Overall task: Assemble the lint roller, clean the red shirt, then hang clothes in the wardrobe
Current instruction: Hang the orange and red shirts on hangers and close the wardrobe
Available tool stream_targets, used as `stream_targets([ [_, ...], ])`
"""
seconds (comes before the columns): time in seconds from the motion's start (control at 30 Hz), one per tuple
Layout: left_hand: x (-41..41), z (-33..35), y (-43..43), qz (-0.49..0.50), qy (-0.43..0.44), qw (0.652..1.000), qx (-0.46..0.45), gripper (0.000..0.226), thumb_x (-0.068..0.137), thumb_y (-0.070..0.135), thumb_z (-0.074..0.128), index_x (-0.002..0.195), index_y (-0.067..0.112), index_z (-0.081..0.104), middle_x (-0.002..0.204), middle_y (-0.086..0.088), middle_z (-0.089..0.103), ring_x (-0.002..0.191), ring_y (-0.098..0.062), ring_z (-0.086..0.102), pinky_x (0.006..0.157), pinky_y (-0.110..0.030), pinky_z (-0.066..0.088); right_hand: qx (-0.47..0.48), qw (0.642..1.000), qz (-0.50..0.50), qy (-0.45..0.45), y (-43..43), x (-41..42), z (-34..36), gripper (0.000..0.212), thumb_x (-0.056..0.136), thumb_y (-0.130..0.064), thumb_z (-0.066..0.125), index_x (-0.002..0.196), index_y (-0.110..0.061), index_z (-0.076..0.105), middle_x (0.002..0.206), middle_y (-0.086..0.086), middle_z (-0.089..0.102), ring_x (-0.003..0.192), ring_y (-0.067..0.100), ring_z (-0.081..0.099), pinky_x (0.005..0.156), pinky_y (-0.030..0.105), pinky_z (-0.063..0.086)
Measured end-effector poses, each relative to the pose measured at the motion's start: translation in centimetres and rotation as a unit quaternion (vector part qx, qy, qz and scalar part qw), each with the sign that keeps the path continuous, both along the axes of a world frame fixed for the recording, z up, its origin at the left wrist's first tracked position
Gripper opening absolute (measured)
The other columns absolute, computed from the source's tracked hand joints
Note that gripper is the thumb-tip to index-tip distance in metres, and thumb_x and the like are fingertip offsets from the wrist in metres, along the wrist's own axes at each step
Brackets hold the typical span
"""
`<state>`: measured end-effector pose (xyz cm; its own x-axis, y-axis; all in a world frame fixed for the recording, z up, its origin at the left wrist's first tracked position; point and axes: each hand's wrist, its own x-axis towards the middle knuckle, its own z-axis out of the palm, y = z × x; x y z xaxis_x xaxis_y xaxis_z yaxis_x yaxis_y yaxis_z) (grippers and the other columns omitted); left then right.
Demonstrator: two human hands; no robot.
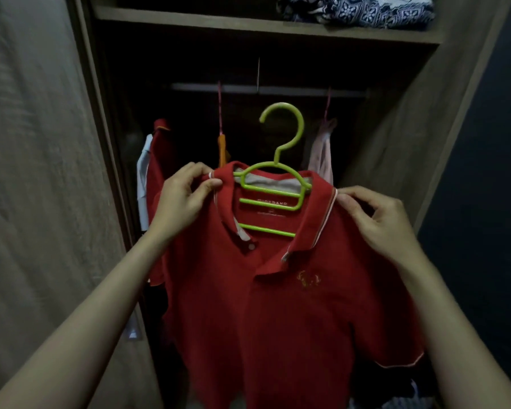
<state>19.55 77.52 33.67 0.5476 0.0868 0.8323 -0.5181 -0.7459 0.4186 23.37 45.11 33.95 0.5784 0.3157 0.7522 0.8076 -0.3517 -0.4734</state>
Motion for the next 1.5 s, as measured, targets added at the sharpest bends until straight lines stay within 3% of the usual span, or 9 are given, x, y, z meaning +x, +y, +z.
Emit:
stream_targets([
  [0.13,0.4,0.0,-0.2,-0.032,0.022,0.999,-0.007,0.025,0.089,0.041,0.053,0.087,0.018,0.06,0.085,0.001,0.059,0.081,-0.011,0.056,0.077,-0.036,0.045,-0.045,0.982,0.086,0.162,-3.5,-1.3,0.6,0.02,0.088,-0.031,0.057,0.08,-0.017,0.068,0.072,-0.005,0.066,0.066,0.006,0.061,0.061,0.018,0.047],
  [0.37,0.6,0.4,2.9,0.235,-0.105,0.959,0.117,0.046,0.098,0.034,0.046,0.138,0.011,0.045,0.139,-0.013,0.047,0.129,-0.028,0.043,0.106,-0.044,0.031,0.021,0.984,0.061,0.167,-6.5,-2.3,-0.3,0.024,0.089,-0.024,0.054,0.07,-0.015,0.067,0.063,-0.005,0.059,0.061,0.003,0.055,0.056,0.013,0.042],
  [0.47,0.7,-1.1,5.4,0.313,-0.115,0.935,0.12,0.046,0.099,0.026,0.046,0.142,0.009,0.04,0.149,-0.016,0.036,0.135,-0.03,0.037,0.112,-0.047,0.025,0.03,0.987,0.025,0.157,-8.5,-2.7,0.3,0.023,0.088,-0.024,0.055,0.074,-0.011,0.068,0.068,0.005,0.062,0.064,0.008,0.057,0.057,0.015,0.044],
  [0.73,1.5,-3.3,7.7,0.332,-0.075,0.922,0.183,0.063,0.08,-0.002,0.062,0.14,0.011,0.045,0.152,-0.014,0.032,0.143,-0.026,0.028,0.117,-0.044,0.015,0.14,0.972,-0.135,0.131,-13.7,-3.7,2.7,0.03,0.077,-0.057,0.063,0.084,-0.028,0.069,0.074,-0.01,0.07,0.068,0.009,0.063,0.062,0.025,0.052],
  [0.87,1.8,-2.2,7.5,0.344,-0.076,0.917,0.189,0.058,0.085,0.006,0.051,0.142,0.012,0.042,0.154,-0.013,0.03,0.145,-0.026,0.024,0.118,-0.044,0.013,0.138,0.976,-0.126,0.113,-8.9,-3.3,4.1,0.019,0.082,-0.04,0.059,0.073,-0.026,0.068,0.062,-0.017,0.067,0.056,-0.003,0.059,0.053,0.009,0.044],
  [1.03,2.7,-1.2,7.5,0.361,-0.086,0.904,0.211,0.07,0.083,0.005,0.061,0.147,0.014,0.035,0.157,-0.012,0.024,0.146,-0.026,0.019,0.118,-0.048,0.013,0.151,0.974,-0.134,0.104,-1.6,0.1,2.2,0.025,0.09,-0.03,0.059,0.076,-0.01,0.066,0.071,0.009,0.069,0.059,0.01,0.057,0.056,0.026,0.043],
  [1.13,2.6,-1.0,8.8,0.381,-0.096,0.895,0.213,0.081,0.079,0.002,0.069,0.149,0.013,0.031,0.158,-0.012,0.02,0.147,-0.028,0.016,0.118,-0.049,0.012,0.182,0.965,-0.164,0.089,3.1,2.1,1.0,0.024,0.09,-0.024,0.061,0.071,-0.011,0.063,0.066,0.008,0.066,0.059,0.013,0.056,0.056,0.028,0.038],
  [1.33,2.5,-1.0,9.9,0.412,-0.163,0.864,0.241,0.061,0.092,0.022,0.044,0.15,0.013,0.025,0.162,-0.01,0.001,0.149,-0.025,0.007,0.118,-0.051,0.008,0.24,0.943,-0.212,0.092,11.1,5.5,0.3,0.02,0.093,-0.021,0.056,0.083,-0.007,0.066,0.06,0.003,0.058,0.061,0.025,0.059,0.058,0.03,0.038],
  [1.5,2.0,0.0,11.7,0.435,-0.171,0.855,0.226,0.048,0.106,0.03,0.017,0.15,0.01,0.025,0.16,-0.017,0.005,0.148,-0.03,0.011,0.118,-0.052,0.008,0.216,0.945,-0.235,0.076,16.2,8.3,1.3,0.02,0.096,-0.021,0.05,0.083,-0.009,0.06,0.057,-0.002,0.049,0.052,0.012,0.049,0.045,0.016,0.026],
])
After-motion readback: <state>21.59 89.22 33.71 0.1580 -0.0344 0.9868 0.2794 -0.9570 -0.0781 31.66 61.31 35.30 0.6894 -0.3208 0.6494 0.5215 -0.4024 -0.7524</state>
